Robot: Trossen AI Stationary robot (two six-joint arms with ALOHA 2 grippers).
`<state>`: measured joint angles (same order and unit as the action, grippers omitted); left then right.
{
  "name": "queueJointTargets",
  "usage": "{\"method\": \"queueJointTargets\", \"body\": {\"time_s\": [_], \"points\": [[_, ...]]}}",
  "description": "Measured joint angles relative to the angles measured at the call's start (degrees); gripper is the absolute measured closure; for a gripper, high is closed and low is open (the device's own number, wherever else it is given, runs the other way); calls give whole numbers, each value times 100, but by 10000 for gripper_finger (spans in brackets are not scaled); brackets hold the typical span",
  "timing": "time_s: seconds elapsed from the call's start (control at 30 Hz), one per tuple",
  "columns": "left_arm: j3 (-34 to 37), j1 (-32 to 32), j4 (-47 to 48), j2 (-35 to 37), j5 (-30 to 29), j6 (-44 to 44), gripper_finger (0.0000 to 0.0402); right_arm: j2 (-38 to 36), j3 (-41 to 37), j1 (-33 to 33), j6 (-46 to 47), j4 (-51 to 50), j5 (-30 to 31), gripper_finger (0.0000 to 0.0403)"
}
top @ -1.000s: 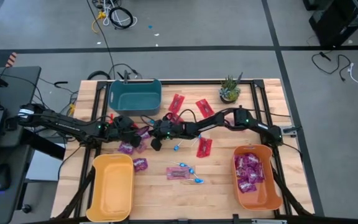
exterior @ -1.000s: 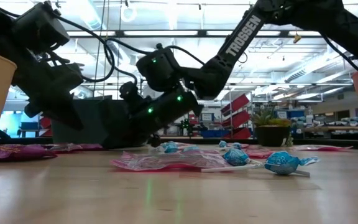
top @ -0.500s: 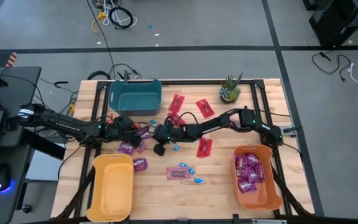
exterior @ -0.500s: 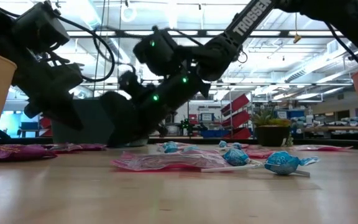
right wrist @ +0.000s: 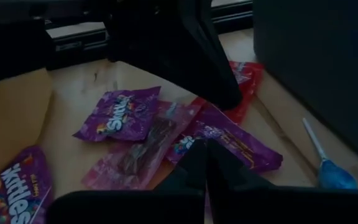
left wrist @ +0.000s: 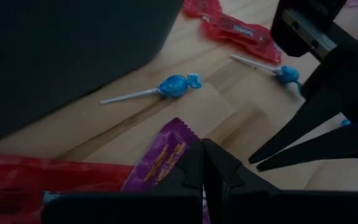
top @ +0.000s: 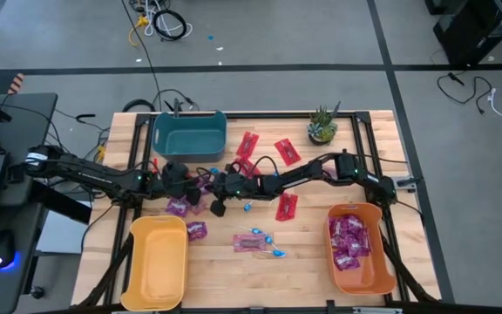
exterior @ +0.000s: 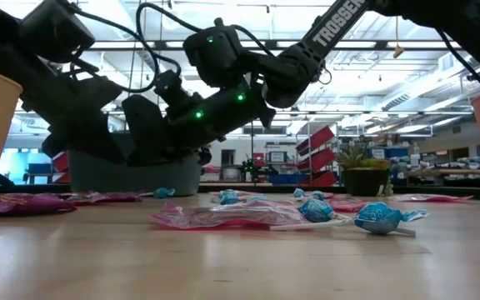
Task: Sort candy
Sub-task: Put the purple candy into the orange bin
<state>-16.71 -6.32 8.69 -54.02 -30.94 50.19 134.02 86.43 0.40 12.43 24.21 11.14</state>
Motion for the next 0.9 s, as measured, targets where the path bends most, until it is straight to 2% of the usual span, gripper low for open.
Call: {"method": "queueJointTargets", "body": {"time_s": [0.2,0.4,0.53,0.7,0.9], "points": [[0,108,322,2,-245,-50,401,0,2,-10,90,107,24,403],[0,227,1127,2,-231,2,401,0,2,-19,151,325,127,403],[0,225,1445,2,-93,155,401,0,2,-19,151,345,-11,403],[0,225,1546,12,-65,195,401,329,13,-23,138,882,-143,403],[0,225,1510,65,-81,260,401,388,32,-24,53,760,112,403]]}}
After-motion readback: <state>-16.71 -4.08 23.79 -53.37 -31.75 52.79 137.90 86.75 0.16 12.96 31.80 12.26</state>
